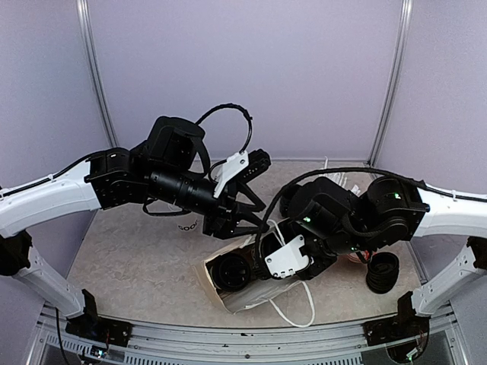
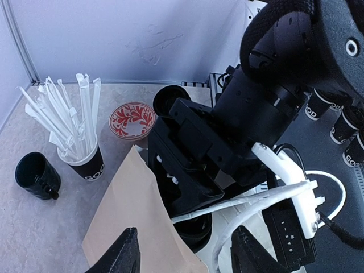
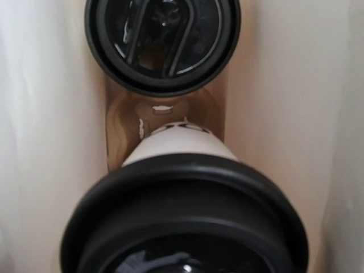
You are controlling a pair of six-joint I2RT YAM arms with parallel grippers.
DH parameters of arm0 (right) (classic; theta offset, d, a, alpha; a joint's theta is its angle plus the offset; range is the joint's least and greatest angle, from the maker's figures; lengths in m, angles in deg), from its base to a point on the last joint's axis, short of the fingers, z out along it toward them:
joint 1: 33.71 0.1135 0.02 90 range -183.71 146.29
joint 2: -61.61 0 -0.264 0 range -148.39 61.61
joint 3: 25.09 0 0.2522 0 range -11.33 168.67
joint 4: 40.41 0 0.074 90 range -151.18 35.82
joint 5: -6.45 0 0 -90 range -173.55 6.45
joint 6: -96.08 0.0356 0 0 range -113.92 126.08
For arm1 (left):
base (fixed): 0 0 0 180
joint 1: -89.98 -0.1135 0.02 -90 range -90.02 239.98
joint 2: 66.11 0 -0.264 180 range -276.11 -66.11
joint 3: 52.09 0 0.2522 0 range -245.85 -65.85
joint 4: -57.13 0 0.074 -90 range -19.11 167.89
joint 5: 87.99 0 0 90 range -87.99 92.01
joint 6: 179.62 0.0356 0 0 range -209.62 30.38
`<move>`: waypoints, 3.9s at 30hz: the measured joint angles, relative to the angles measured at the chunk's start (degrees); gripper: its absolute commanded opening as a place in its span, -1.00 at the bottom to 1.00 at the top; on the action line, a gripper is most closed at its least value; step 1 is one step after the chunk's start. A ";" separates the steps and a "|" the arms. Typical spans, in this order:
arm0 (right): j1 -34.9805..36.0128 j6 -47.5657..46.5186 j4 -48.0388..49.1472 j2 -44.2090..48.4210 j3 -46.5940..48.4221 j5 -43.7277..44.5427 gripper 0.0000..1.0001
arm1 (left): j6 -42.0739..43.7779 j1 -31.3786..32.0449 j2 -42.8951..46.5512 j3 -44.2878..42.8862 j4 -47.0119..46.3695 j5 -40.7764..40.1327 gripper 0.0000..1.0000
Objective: Pack the takeout coffee
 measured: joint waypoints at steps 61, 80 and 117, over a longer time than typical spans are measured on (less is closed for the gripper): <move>0.04 -3.45 2.82 -1.20 0.59 1.53 -0.28 | -7.08 -2.36 1.73 0.94 -1.03 -2.05 0.35; 0.04 -3.13 1.73 -1.22 -2.19 3.19 -0.28 | -11.85 -13.29 0.42 4.42 0.35 -18.25 0.19; -3.08 -6.01 10.19 -0.15 -10.19 3.54 -0.27 | -9.40 -15.41 -30.77 -4.00 2.29 -22.45 0.04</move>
